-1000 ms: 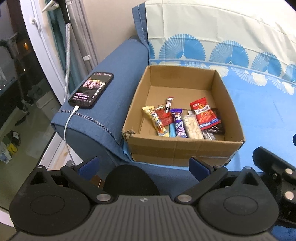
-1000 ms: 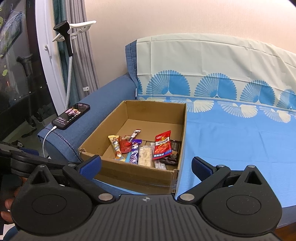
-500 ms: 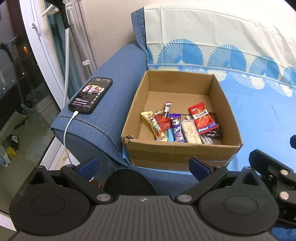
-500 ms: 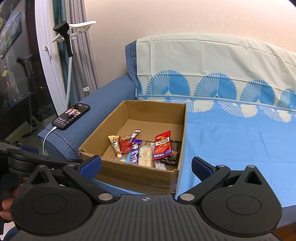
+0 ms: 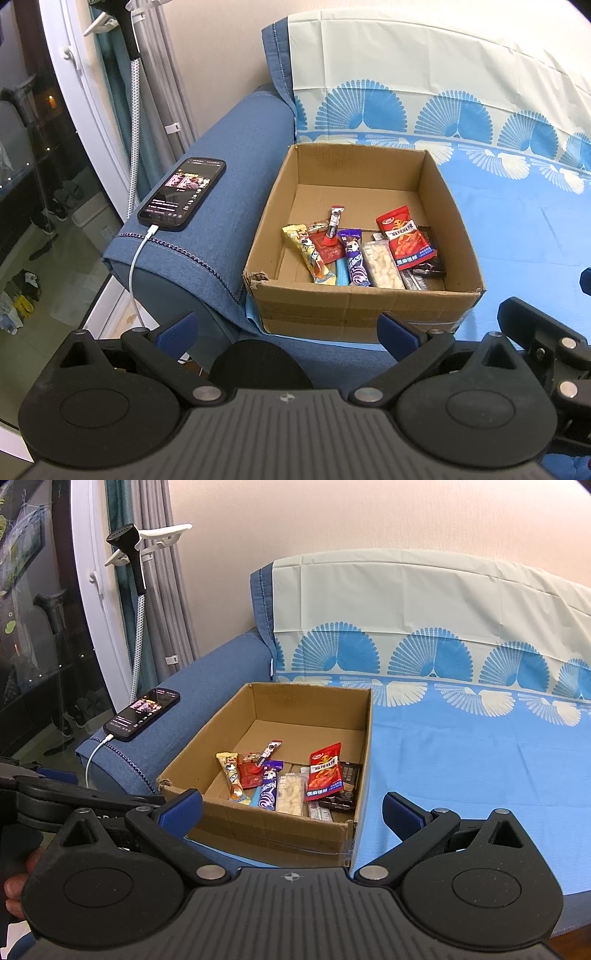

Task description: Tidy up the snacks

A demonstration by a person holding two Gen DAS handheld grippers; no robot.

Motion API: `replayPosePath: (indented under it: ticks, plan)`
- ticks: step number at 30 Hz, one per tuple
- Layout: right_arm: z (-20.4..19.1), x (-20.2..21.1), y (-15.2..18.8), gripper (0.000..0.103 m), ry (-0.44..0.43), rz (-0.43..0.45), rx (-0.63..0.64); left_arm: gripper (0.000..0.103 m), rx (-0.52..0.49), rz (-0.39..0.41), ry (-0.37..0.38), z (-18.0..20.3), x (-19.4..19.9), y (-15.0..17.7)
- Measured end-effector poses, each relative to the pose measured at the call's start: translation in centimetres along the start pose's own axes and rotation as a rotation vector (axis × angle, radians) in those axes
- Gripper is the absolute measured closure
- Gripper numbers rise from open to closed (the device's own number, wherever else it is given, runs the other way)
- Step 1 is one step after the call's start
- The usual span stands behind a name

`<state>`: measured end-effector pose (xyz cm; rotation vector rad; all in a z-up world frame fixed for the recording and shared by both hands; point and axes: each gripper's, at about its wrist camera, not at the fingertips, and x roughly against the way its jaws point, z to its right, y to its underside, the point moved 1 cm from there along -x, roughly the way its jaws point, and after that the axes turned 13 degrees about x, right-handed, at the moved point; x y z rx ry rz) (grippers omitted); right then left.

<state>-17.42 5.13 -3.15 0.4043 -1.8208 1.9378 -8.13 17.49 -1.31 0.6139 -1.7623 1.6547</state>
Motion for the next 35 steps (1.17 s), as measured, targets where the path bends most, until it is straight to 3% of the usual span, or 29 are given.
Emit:
replayPosePath:
  ticks: [35]
  plan:
    - [0.0, 0.17, -0.26, 0.0, 0.0, 0.008, 0.001, 0.0, -0.002, 0.013, -0.002, -0.03, 0.29, 0.04]
